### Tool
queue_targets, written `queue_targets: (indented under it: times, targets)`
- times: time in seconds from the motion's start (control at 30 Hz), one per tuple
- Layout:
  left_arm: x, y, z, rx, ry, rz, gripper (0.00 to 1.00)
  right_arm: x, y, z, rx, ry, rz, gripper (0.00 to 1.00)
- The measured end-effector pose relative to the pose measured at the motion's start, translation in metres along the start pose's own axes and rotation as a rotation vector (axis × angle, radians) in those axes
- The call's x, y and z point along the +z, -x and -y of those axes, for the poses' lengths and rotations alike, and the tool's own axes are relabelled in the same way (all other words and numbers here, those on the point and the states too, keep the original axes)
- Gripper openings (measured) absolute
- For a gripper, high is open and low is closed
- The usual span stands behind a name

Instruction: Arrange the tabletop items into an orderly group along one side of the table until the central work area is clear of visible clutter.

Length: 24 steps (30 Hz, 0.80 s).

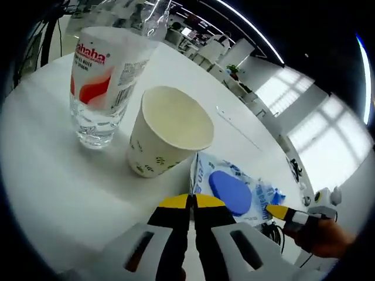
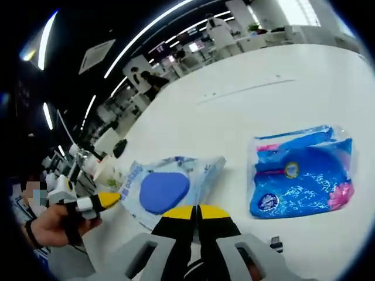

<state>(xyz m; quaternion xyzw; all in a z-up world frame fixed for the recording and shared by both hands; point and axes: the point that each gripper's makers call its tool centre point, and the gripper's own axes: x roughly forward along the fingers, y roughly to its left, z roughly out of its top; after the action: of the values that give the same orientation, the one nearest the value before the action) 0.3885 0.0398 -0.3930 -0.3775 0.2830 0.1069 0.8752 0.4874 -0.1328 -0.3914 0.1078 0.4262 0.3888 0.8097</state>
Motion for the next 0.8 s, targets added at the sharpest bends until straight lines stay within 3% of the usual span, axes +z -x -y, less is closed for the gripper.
queue_targets:
  times: [0.23, 0.57, 0.63, 0.8]
  targets:
    - [-0.001, -0.007, -0.007, 0.009, 0.052, 0.012, 0.0, 0.004, -0.005, 0.002, -0.012, -0.047, 0.017, 0.0]
    - [0.005, -0.01, -0.012, 0.021, 0.086, 0.024, 0.01, 0.007, -0.007, -0.004, 0.004, -0.037, 0.01, 0.0]
    - [0.007, -0.01, -0.012, 0.012, 0.142, 0.045, 0.03, 0.009, -0.006, 0.0, 0.003, -0.036, 0.01, 0.01]
    - [0.002, -0.002, -0.015, 0.016, 0.143, 0.045, 0.12, 0.017, -0.002, 0.007, 0.002, -0.037, 0.032, 0.13]
